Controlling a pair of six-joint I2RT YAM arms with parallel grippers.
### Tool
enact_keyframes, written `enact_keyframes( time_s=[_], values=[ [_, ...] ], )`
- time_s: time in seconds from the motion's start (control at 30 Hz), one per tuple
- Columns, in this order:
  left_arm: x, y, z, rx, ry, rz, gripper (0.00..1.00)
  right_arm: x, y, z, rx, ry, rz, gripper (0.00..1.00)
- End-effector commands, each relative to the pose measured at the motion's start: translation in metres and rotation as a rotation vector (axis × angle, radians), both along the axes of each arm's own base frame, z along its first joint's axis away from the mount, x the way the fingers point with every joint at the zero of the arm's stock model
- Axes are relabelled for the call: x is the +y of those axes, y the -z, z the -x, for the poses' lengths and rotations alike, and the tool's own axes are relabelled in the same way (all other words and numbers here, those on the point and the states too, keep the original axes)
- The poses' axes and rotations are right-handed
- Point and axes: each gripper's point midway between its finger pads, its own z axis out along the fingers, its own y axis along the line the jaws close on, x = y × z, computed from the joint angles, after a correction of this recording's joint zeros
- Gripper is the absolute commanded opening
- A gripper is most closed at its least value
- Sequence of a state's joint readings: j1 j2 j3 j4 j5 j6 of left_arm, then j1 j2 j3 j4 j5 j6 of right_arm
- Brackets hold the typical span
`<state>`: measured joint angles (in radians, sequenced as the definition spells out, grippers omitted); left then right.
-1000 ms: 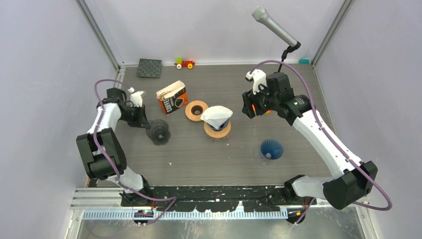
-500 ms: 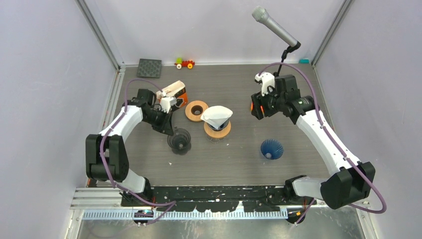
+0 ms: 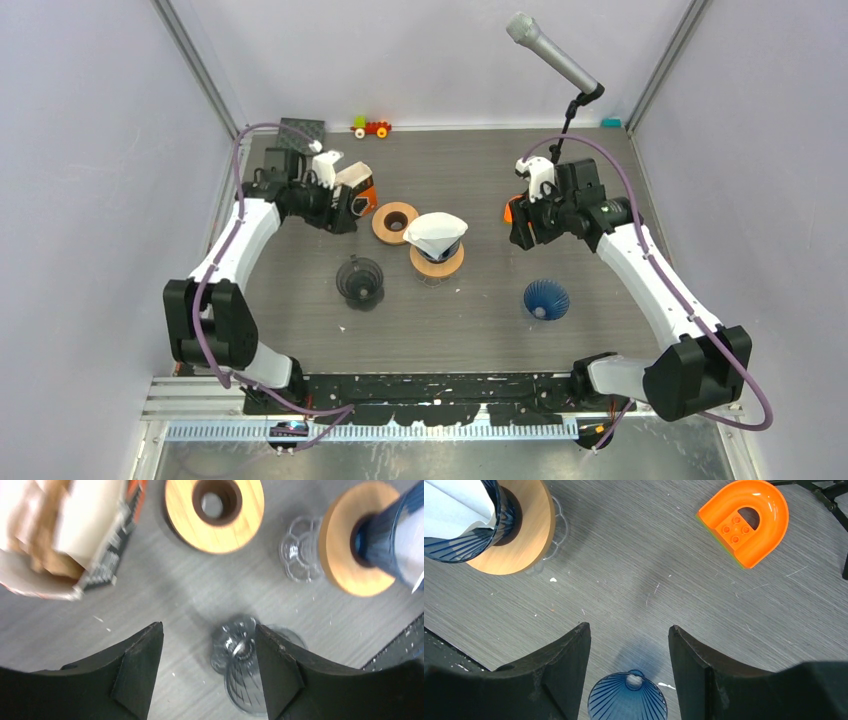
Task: Place the coffee filter in the dripper
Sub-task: Move the coffee server to the center of the board, then pick up the dripper holder from the center of the board.
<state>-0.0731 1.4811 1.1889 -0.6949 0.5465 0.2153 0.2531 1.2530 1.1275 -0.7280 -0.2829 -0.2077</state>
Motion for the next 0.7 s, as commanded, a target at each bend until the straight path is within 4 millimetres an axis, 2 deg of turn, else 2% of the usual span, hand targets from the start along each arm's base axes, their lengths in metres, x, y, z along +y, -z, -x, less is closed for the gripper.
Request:
enact_keyframes(
  time_s=[0.0, 0.27, 0.6, 0.67],
  values=[
    [-0.013, -0.024, -0.051, -0.117, -0.058, 0.012, 0.69, 0.002, -0.018, -0.001, -0.071, -0.013, -0.03, 0.63],
    [-0.042, 0.008, -0.076, -0.126, -0.043, -0.117, 0.73, -0.002, -0.015, 0.0, -0.073, -0.003, -0.03, 0.63],
    [-0.051, 0.055, -0.1, -0.137, -0.048, -0.3, 0.78, -0.003, -0.014, 0.0, -0.075, -0.001, -0.032, 0.63],
    [-0.051, 0.061, -0.106, -0.129, -0.06, -0.313, 0.84, -0.003, -0.013, 0.0, -0.074, -0.001, -0.032, 0.63]
  ],
)
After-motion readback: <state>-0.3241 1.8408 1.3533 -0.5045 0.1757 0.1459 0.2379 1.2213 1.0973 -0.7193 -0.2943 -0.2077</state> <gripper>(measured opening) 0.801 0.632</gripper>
